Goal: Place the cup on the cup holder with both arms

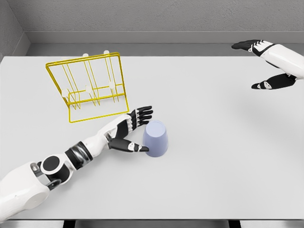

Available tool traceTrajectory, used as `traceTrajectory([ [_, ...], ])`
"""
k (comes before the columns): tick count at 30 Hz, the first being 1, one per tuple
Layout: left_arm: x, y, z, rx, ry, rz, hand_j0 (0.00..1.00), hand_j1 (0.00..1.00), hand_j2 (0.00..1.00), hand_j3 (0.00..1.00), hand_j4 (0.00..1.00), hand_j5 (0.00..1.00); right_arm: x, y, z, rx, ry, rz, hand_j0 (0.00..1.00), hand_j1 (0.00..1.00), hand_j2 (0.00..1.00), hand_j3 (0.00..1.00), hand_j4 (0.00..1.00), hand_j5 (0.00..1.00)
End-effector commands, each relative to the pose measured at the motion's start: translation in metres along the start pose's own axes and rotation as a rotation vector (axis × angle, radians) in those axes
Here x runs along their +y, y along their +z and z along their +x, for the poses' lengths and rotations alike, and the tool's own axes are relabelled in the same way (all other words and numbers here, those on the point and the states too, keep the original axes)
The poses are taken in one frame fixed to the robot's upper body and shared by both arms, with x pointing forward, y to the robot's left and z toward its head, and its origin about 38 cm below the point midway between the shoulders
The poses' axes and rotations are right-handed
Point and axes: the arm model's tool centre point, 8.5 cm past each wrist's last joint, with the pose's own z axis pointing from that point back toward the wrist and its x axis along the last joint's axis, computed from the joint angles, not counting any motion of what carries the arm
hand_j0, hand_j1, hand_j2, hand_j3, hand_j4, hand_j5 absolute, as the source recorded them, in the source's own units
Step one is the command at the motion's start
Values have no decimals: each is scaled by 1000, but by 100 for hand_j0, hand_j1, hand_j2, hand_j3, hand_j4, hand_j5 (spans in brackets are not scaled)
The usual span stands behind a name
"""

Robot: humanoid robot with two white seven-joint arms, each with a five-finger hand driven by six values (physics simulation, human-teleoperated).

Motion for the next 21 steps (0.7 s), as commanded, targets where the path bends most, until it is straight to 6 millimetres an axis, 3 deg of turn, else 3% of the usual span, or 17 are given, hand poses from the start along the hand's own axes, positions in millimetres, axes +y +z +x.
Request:
traceTrajectory([
  [1, -1, -1, 0, 0, -3, -3, 100, 100, 100, 100, 100, 100, -1, 0, 0, 0, -6, -4, 100, 100, 100, 100, 100, 100],
  [21, -15, -11, -2, -11, -17, -37, 100, 100, 100, 100, 100, 100, -1, 1, -1, 1, -8, -5, 100, 100, 100, 100, 100, 100],
])
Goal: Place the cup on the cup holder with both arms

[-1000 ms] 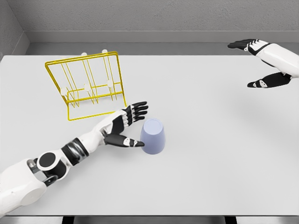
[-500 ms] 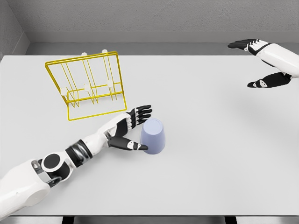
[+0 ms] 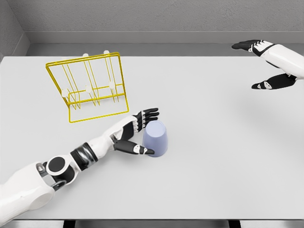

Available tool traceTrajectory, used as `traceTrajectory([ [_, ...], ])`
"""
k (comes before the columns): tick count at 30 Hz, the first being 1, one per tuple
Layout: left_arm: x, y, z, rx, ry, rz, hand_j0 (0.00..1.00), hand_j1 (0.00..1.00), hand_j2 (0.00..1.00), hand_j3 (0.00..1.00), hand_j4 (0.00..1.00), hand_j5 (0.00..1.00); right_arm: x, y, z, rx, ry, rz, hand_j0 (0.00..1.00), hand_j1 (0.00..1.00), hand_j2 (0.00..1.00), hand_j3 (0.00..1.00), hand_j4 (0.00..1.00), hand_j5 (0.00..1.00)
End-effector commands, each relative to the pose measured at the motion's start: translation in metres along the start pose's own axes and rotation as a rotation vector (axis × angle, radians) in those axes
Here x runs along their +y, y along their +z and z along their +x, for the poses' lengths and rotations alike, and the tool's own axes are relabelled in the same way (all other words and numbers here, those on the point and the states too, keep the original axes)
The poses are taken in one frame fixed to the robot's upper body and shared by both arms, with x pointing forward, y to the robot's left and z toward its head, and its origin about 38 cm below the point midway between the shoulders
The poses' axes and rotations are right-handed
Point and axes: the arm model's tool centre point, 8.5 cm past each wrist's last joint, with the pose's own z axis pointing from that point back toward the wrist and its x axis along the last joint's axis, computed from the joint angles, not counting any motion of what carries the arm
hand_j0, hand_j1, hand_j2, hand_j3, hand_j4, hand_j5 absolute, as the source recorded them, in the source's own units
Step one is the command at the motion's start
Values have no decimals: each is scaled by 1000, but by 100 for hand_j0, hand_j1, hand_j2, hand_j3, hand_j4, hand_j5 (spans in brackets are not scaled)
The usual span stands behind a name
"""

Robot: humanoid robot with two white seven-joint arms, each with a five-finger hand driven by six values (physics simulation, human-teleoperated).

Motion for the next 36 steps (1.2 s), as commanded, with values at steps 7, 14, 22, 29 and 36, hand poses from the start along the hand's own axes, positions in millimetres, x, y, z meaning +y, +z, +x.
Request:
traceTrajectory([
  [7, -8, -7, -3, 15, 1, -17, 100, 100, 100, 100, 100, 100, -1, 1, 0, 0, -6, -6, 100, 100, 100, 100, 100, 100],
  [14, -7, -7, 4, -43, 3, -10, 67, 67, 67, 67, 67, 67, -3, 3, -1, 4, -5, -12, 100, 100, 100, 100, 100, 100],
  [22, -6, -7, 5, -45, 0, -9, 61, 61, 61, 61, 61, 61, -3, 3, -1, 5, -4, -14, 100, 100, 100, 100, 100, 100],
  [29, -7, -8, 7, -50, 0, -12, 58, 58, 58, 58, 58, 58, -3, 3, -1, 5, -4, -14, 100, 100, 100, 100, 100, 100],
  [36, -12, -10, 22, -90, -4, -31, 59, 59, 59, 59, 59, 59, -2, 4, -1, 6, -6, -14, 100, 100, 100, 100, 100, 100],
])
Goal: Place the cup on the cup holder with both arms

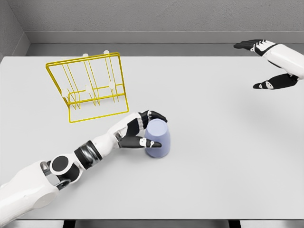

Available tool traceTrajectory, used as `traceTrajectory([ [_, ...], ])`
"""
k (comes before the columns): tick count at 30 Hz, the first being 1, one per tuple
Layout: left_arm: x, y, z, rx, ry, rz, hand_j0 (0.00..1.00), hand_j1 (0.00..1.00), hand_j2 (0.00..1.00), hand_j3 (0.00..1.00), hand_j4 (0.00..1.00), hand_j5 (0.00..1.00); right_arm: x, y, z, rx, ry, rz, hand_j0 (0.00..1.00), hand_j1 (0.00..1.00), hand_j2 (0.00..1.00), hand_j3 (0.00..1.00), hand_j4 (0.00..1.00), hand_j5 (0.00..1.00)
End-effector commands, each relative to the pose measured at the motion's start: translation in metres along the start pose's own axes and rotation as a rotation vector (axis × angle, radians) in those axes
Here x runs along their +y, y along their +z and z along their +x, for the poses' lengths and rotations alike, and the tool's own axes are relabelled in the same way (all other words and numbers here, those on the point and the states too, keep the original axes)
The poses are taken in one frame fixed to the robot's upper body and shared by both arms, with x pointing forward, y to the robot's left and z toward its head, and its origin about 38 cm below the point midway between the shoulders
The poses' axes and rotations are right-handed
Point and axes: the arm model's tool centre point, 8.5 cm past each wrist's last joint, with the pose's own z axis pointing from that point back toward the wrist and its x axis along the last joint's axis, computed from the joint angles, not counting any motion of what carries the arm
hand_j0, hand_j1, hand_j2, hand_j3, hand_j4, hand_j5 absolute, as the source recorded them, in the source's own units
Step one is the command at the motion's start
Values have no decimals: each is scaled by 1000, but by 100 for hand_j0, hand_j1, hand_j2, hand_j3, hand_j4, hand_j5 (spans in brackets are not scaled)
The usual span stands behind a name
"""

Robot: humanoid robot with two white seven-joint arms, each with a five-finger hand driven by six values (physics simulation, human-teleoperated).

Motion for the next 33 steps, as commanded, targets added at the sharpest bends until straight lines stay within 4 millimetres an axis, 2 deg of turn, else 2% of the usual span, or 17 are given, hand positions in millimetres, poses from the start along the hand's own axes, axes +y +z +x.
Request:
traceTrajectory([
  [1, -1, 0, 5, -14, -1, -4, 59, 59, 59, 59, 59, 59, -2, 0, 0, -1, -4, -7, 100, 100, 100, 100, 100, 100],
  [10, 3, 3, 24, -66, -19, -6, 58, 58, 58, 58, 58, 58, -2, 1, 0, 0, -5, -7, 100, 100, 100, 100, 100, 100],
  [23, 30, 17, 65, -94, -80, 9, 59, 59, 59, 59, 59, 59, -2, 1, 0, 1, -4, -6, 100, 100, 100, 100, 100, 100],
  [33, 44, 15, 90, -123, -111, 17, 59, 59, 59, 59, 59, 59, -2, 0, 0, -2, -4, -7, 100, 100, 100, 100, 100, 100],
])
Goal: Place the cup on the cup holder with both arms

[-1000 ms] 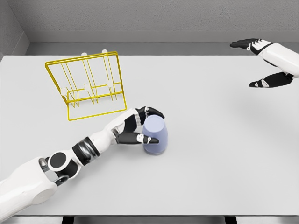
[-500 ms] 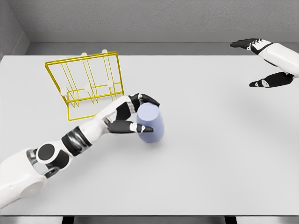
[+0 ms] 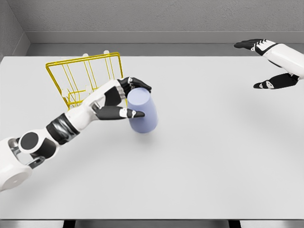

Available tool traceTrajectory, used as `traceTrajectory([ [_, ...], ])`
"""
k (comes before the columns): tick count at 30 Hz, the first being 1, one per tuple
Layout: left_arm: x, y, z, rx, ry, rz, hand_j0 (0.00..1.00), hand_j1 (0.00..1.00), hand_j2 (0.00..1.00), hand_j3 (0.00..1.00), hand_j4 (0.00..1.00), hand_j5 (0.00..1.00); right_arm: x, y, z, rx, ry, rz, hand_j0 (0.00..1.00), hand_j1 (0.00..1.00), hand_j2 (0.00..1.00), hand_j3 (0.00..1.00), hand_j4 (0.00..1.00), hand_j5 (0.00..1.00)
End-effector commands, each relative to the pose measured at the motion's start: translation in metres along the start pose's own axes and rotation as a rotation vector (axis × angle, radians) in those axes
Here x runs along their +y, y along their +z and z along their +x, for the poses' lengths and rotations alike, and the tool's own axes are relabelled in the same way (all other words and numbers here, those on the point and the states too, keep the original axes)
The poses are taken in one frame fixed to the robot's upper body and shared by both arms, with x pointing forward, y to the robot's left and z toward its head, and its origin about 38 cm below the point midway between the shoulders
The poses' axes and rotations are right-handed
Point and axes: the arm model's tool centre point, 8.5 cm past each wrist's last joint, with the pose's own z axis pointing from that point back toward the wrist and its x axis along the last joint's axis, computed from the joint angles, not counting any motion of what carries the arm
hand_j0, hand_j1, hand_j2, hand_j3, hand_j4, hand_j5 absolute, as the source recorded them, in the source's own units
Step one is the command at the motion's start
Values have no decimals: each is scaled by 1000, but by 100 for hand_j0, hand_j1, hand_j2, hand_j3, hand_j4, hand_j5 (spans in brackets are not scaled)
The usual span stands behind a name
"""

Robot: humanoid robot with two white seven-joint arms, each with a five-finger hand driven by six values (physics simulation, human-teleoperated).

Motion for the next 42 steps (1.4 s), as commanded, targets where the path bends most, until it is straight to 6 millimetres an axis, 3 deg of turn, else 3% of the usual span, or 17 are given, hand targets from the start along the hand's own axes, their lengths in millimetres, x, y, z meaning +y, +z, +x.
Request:
traceTrajectory([
  [1, 4, 3, 1, 5, 2, 9, 59, 59, 59, 59, 59, 59, -1, 0, 0, -1, -6, -5, 100, 100, 100, 100, 100, 100],
  [27, 34, 1, 43, -70, -76, 37, 56, 56, 56, 56, 56, 56, -1, 1, -1, 3, -6, -4, 100, 100, 100, 100, 100, 100],
  [42, 59, 14, 61, -82, -114, 97, 57, 57, 57, 57, 57, 57, -1, 1, -1, 3, -6, -4, 100, 100, 100, 100, 100, 100],
])
